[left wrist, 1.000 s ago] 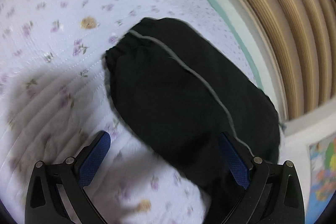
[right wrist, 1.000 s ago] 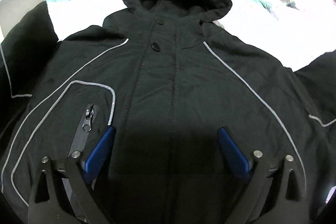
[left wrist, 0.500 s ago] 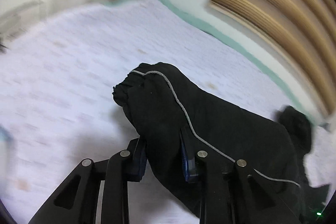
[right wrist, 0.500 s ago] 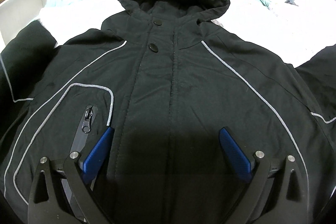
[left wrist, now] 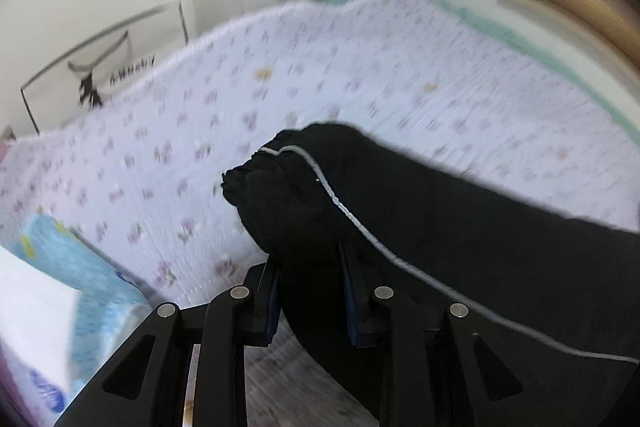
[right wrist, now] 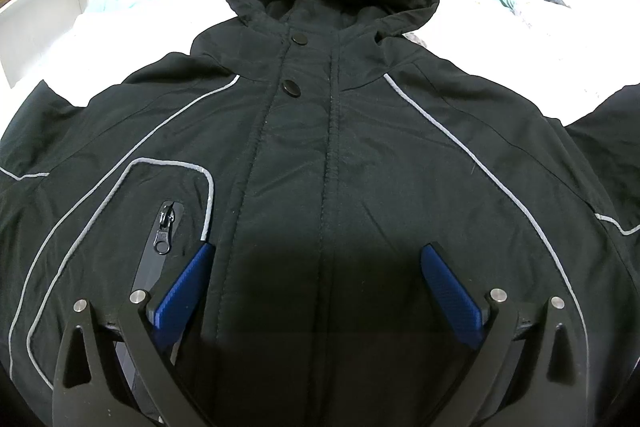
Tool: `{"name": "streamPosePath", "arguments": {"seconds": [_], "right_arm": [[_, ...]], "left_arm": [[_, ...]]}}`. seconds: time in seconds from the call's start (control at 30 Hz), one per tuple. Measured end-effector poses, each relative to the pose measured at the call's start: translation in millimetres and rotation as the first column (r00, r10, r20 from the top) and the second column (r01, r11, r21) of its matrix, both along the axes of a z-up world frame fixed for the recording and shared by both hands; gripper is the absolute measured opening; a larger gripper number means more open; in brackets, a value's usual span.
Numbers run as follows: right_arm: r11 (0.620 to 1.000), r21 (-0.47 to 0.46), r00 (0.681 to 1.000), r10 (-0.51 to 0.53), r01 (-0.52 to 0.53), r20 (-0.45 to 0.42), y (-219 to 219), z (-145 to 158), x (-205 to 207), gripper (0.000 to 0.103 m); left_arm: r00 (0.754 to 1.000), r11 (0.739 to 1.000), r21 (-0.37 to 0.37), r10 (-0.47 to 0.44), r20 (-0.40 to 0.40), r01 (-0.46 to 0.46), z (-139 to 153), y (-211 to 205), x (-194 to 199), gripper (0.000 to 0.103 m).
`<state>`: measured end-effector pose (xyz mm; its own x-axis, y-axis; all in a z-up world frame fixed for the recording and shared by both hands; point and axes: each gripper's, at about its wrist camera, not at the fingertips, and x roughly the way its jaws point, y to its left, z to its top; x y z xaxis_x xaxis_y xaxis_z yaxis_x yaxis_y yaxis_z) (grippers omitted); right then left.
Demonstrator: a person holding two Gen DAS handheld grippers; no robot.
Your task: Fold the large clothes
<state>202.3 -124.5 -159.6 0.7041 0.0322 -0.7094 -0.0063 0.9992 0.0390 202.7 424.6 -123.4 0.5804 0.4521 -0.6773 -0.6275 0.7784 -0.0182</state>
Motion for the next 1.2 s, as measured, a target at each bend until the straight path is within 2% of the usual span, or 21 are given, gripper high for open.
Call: {"name": "streamPosePath", "arguments": {"seconds": [0.1, 0.2, 0.27, 0.3, 0.37, 0.4, 0.47, 0.5, 0.6, 0.63, 0.67, 0.73, 0.8, 0.87, 0.9, 0.93, 1.0, 1.03, 1.1, 1.2], "right_arm": [[1.0, 0.0, 1.0, 0.0, 0.0, 0.0, 0, 0, 0, 0.103], [1.0, 0.003, 1.0, -0.001, 0.001, 0.0, -1, 0, 0, 0.103], [1.0, 0.006, 1.0, -0.005, 0.005, 0.004, -1, 0, -1, 0.103], [1.0, 0.007, 1.0, -0.01, 0.01, 0.007, -2, 1, -1, 0.103], [0.999, 0.017, 0.999, -0.031, 0.03, 0.022, -6, 3, -6, 0.103], [0.999, 0.034, 0.998, -0.043, 0.042, 0.041, -10, 7, -11, 0.103], [0.997, 0.058, 0.996, -0.061, 0.057, 0.072, -16, 14, -19, 0.103], [0.996, 0.066, 0.994, -0.071, 0.065, 0.086, -19, 19, -24, 0.103], [0.994, 0.101, 0.991, -0.059, 0.047, 0.123, -21, 34, -38, 0.103], [0.994, 0.104, 0.989, -0.054, 0.04, 0.135, -20, 39, -42, 0.103], [0.994, 0.101, 0.988, -0.042, 0.027, 0.151, -18, 43, -47, 0.103], [0.997, 0.076, 0.986, -0.016, 0.004, 0.168, -12, 48, -53, 0.103], [0.999, 0.04, 0.984, 0.011, -0.018, 0.179, -4, 47, -55, 0.103], [0.999, 0.011, 0.984, 0.04, -0.043, 0.171, 6, 43, -52, 0.103], [0.999, -0.006, 0.986, 0.055, -0.054, 0.157, 12, 38, -49, 0.103], [0.998, -0.019, 0.987, 0.06, -0.058, 0.149, 15, 35, -48, 0.103], [0.997, -0.046, 0.989, 0.071, -0.066, 0.133, 21, 28, -45, 0.103], [0.996, -0.051, 0.989, 0.076, -0.07, 0.129, 23, 26, -44, 0.103], [0.996, -0.05, 0.989, 0.08, -0.074, 0.124, 23, 24, -44, 0.103], [0.996, -0.028, 0.993, 0.082, -0.08, 0.089, 21, 17, -38, 0.103]], "left_arm": [[0.991, 0.997, 0.032, -0.067, 0.117, 0.064, 39, -19, -20, 0.024], [0.955, 0.976, 0.082, -0.216, 0.205, 0.204, 86, -64, -34, 0.024], [0.888, 0.923, 0.066, -0.383, 0.253, 0.379, 109, -100, -41, 0.024], [0.838, 0.878, 0.044, -0.469, 0.28, 0.477, 117, -121, -42, 0.024], [0.764, 0.802, 0.016, -0.576, 0.291, 0.598, 123, -159, -41, 0.024], [0.736, 0.77, 0.015, -0.615, 0.281, 0.638, 122, -177, -40, 0.024], [0.673, 0.695, 0.024, -0.704, 0.228, 0.719, 111, -227, -35, 0.024], [0.653, 0.669, 0.026, -0.732, 0.196, 0.743, 102, -248, -32, 0.024], [0.576, 0.575, -0.04, -0.814, 0.073, 0.817, 61, -303, -14, 0.024], [0.564, 0.563, -0.05, -0.825, 0.04, 0.825, 49, -312, -12, 0.024], [0.561, 0.561, -0.053, -0.828, -0.003, 0.826, 38, -322, -11, 0.024], [0.571, 0.574, -0.064, -0.819, -0.057, 0.816, 26, -334, -16, 0.024], [0.585, 0.587, -0.067, -0.81, -0.05, 0.807, 32, -323, -23, 0.027], [0.641, 0.642, -0.017, -0.766, -0.046, 0.766, 46, -299, -35, 0.047], [0.683, 0.683, 0.024, -0.73, -0.031, 0.73, 56, -284, -42, 0.065], [0.71, 0.708, 0.054, -0.704, -0.008, 0.704, 64, -276, -50, 0.07], [0.754, 0.753, 0.096, -0.656, 0.041, 0.65, 79, -251, -61, 0.073], [0.767, 0.768, 0.106, -0.639, 0.056, 0.632, 85, -239, -62, 0.078], [0.785, 0.784, 0.136, -0.616, 0.06, 0.605, 90, -226, -58, 0.083], [0.814, 0.802, 0.171, -0.581, -0.005, 0.573, 81, -216, -26, 0.083]]}}
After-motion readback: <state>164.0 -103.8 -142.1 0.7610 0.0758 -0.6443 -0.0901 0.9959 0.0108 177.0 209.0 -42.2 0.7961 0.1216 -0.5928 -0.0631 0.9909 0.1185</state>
